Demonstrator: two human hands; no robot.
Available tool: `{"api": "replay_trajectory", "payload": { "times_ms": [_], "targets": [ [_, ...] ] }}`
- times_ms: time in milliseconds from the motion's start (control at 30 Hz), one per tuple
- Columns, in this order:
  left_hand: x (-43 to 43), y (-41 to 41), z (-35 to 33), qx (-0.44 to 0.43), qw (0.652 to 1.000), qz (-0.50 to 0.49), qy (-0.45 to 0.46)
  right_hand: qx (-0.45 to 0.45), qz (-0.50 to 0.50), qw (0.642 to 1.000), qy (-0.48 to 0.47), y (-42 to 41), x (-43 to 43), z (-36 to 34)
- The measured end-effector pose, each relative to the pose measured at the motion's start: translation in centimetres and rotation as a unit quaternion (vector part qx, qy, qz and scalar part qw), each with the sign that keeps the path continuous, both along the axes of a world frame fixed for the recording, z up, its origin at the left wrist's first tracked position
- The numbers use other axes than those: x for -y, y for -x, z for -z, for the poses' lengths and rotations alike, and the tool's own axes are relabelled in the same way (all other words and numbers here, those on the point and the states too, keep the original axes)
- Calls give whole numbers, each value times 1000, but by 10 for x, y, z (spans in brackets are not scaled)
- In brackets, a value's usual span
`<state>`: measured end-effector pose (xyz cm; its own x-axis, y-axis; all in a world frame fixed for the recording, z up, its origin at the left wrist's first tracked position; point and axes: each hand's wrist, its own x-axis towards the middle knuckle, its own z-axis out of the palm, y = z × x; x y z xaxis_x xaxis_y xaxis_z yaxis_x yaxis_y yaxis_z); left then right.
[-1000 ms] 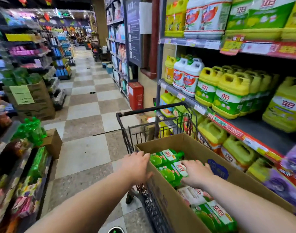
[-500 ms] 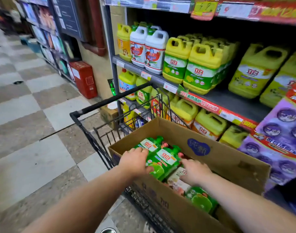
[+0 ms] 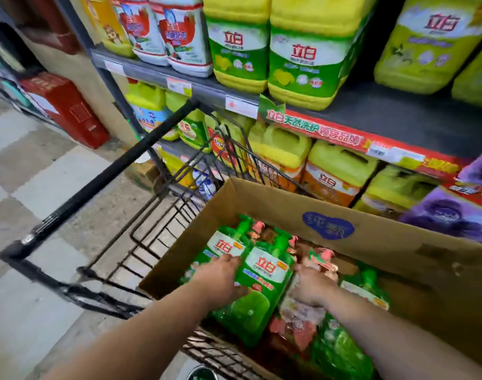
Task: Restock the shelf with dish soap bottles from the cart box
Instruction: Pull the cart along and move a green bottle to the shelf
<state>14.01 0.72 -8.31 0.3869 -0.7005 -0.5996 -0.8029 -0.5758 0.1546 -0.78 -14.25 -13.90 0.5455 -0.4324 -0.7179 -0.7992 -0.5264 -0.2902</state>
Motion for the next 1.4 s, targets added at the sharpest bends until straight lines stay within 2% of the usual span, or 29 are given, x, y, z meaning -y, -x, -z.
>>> {"api": "replay_trajectory", "payload": {
  "times_ms": [200,267,400,667,833,900,1000,1200,1300,1400],
  "targets": [
    [20,-1,45,-93,995,-17,-37,59,180,977,-97,-5,0,41],
    [21,-4,56,-130,990,-37,-43,78,261,954,-129,-8,-4,51],
    [24,-8,70,-139,988,-66,-19,70,405,886,-212,-19,-16,56],
    [17,-19,74,-166,985,-36,-14,88,567,786,-229,-39,-42,61],
    [14,-26,77,-186,982,-38,3,129,594,749,-264,-37,-47,63],
    [14,-26,77,-189,981,-35,0,149,595,751,-243,-36,-50,62],
    [14,-27,74,-202,978,-51,6,180,570,778,-193,-35,-54,54],
    [12,-29,53,-313,942,-107,61,244,509,814,-137,-24,-45,9],
    [14,-25,38,-377,913,-140,69,275,518,798,-137,-15,-39,-20],
    [19,-18,21,-417,888,-165,106,320,543,764,-134,-9,-39,-46]
  ]
}}
